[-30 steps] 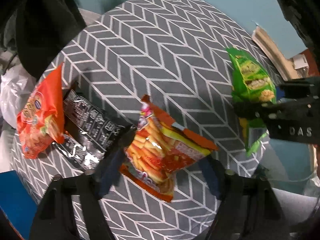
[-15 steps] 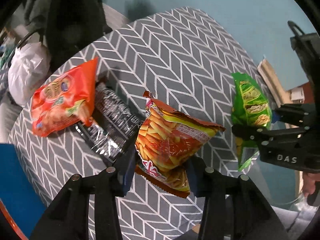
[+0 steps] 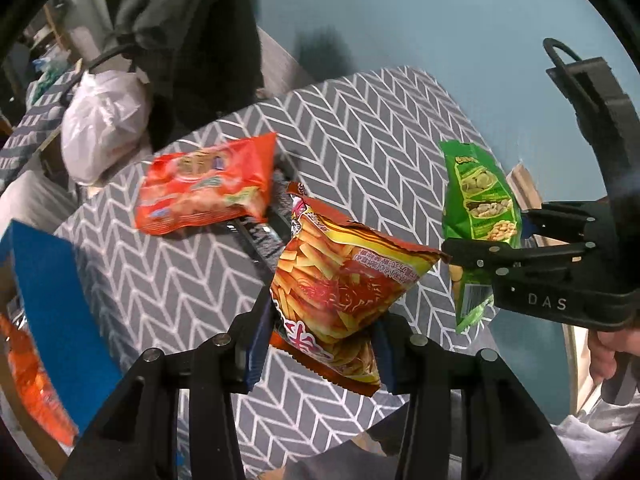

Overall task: Organize snacks
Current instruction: 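Carry both bags over the box and open both tools to drop them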

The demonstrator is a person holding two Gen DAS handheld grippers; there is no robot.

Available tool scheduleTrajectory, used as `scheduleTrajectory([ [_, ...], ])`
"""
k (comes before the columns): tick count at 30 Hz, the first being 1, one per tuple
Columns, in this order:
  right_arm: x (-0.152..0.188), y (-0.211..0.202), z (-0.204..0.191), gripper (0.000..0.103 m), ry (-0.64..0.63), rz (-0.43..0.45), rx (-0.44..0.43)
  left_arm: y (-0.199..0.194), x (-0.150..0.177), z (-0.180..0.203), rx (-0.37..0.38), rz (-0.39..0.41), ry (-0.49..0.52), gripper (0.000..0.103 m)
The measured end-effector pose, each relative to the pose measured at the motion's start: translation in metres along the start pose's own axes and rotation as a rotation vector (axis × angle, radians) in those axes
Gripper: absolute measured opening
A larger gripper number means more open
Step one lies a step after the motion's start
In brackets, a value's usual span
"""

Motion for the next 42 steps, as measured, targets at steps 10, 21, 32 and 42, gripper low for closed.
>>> scheduleTrajectory([
  [10,-0.018,-0.03,-0.047,0.045,-0.125,0.045,-0.012,-0.051,0.0,-0.049,-0.017,0.067,-0.136,0.045],
  [21,-0.042,-0.05,-0.103,0.045,-0.247,0.088,-0.034,-0.093,0.01,-0.105,-0.047,0.124,-0.267,0.045],
  [32,-0.069,-0.052,-0.163,0.045,-0.377,0.111,-0.078,-0.122,0.027,-0.164,-0.076,0.169,-0.398,0.045],
  [42,-0.095,-0.038,-0.227,0.045,-0.478,0.102,-0.154,-0.141,0.049,-0.219,-0.116,0.199,-0.514,0.045],
])
Point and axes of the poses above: each gripper's, at about its wrist camera, not at the fingertips, and y roughly the way its jaws point, z to its right, x to its underside, the point moved 2 cm from there along y, roughly the way its jaws point, and after that the axes turned 13 degrees about -y, right-handed, at the moved point
